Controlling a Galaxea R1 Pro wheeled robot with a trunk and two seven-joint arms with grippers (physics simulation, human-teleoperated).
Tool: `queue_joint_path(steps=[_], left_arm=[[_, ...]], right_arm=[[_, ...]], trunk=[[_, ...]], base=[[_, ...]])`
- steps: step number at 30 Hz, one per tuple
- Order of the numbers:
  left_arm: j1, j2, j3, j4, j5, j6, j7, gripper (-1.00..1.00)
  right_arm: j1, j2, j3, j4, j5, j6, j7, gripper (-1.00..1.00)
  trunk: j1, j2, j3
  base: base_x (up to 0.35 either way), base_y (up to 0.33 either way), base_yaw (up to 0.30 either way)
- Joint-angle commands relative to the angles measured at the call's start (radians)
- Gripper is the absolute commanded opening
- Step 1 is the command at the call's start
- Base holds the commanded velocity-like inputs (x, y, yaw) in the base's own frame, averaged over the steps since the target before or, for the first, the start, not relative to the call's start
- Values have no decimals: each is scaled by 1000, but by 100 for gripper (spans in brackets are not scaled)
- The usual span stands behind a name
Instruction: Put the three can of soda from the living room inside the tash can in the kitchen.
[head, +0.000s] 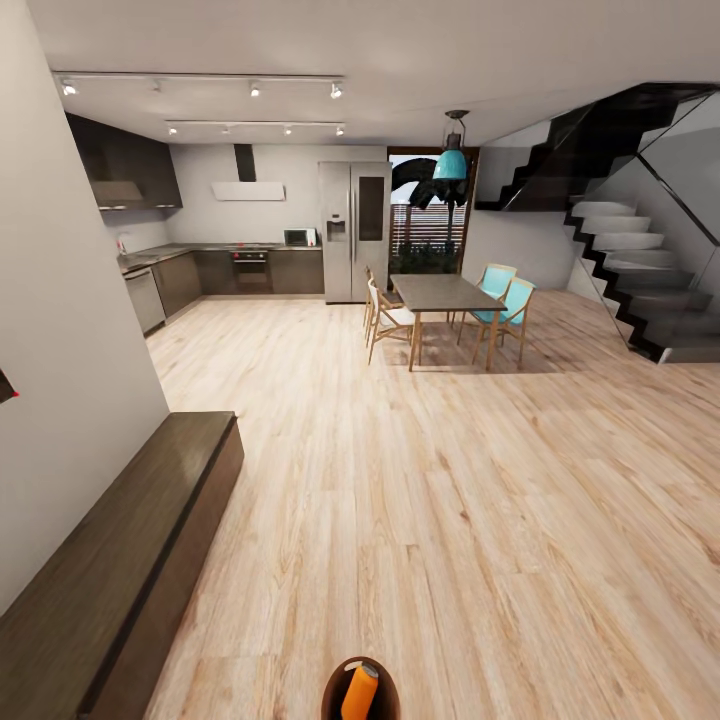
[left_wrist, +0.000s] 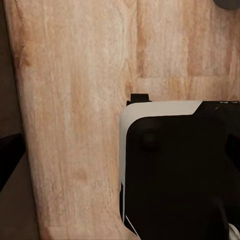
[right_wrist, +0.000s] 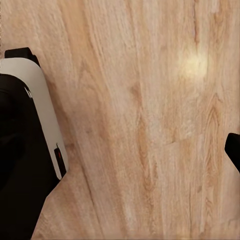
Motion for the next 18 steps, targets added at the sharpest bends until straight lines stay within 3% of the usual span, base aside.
queue_joint_path(steps=[1, 18], left_arm=[[0, 0, 0, 0, 0, 0, 0, 100], [1, -11, 1, 0, 1, 1, -1, 100]], right_arm=[[0, 0, 0, 0, -1, 0, 0, 100], [1, 2, 1, 0, -5, 0, 0, 100]], trunk=[[0, 0, 0], [0, 0, 0]], base=[[0, 0, 0], [0, 0, 0]])
